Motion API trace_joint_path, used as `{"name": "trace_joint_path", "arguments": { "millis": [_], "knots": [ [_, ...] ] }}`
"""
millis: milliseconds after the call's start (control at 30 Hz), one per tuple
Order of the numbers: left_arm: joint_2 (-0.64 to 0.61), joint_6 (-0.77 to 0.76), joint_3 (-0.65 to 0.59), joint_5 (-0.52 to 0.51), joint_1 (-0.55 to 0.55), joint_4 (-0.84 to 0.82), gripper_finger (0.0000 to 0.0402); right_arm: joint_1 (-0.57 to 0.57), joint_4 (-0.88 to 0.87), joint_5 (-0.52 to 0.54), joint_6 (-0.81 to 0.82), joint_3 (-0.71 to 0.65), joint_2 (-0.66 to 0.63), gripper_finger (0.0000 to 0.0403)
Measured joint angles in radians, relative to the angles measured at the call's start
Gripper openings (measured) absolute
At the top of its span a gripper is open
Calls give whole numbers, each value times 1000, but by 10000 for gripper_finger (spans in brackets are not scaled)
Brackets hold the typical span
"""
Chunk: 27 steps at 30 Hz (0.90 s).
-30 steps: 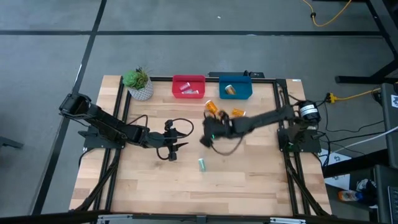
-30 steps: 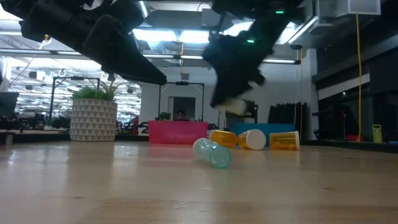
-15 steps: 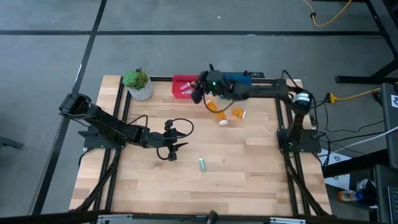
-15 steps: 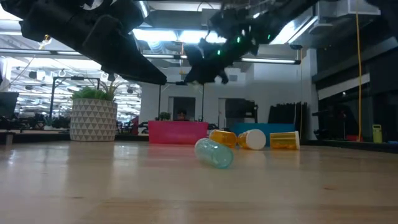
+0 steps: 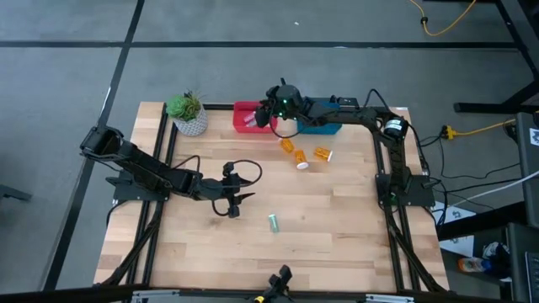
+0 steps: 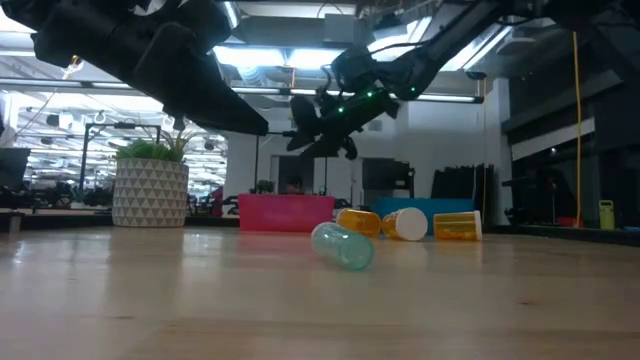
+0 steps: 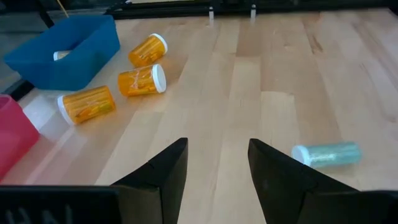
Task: Pick and place medicine bottles into bin by pill shape (circle, oval)
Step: Put the yellow pill bottle into the red bin, then put the blue pill bottle into the red bin
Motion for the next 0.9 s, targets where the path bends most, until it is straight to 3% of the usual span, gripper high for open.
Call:
{"name": "trace_joint_path", "arguments": {
  "millis": [200,300,633,900],
  "knots": [
    [0,25,0,1,6,2,163,1,-7,-6,22,9,0,218],
    [0,-72,0,0,6,5,163,8,-15,-7,45,9,0,219],
    [6,-185,0,13,3,-34,163,16,-99,-8,47,9,0,220],
    [8,-184,0,15,1,-59,163,100,-356,33,-44,9,-84,220]
  ]
}}
